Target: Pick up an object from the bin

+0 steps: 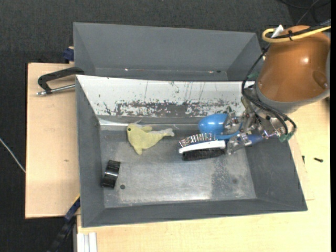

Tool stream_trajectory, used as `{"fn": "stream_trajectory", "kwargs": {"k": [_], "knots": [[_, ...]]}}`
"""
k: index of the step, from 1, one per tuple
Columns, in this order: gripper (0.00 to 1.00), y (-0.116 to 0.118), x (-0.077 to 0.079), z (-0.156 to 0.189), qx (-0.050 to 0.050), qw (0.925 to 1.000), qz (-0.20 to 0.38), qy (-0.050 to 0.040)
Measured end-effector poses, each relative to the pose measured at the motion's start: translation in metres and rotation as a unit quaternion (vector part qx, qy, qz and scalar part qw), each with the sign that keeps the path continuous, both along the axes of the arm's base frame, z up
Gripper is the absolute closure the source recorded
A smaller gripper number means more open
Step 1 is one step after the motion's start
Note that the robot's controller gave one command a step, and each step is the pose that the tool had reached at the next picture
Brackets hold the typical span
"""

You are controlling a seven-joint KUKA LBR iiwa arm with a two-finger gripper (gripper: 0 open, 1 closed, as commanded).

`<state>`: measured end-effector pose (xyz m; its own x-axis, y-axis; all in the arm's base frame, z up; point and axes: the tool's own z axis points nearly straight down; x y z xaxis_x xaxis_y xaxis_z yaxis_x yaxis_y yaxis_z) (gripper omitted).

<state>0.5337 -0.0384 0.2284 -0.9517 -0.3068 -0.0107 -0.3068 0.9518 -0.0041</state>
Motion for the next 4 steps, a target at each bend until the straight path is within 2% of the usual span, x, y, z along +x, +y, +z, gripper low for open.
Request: {"fn": "stream_trajectory", "kwargs": {"k": [1, 2, 3, 4], "knots": [[0.0, 0.001, -0.001, -0.004, 0.001, 1.0, 0.0, 0.0033], [0.0, 0.072, -0.041, -0.149, 0.0, 0.9973, 0.073, 0.0075], [1.0, 0.07, -0.04, -0.145, -0.001, 0.9975, 0.071, 0.0047], [1.0, 0.067, -0.033, -0.024, 0.0, 0.9949, 0.101, -0.0011]]}}
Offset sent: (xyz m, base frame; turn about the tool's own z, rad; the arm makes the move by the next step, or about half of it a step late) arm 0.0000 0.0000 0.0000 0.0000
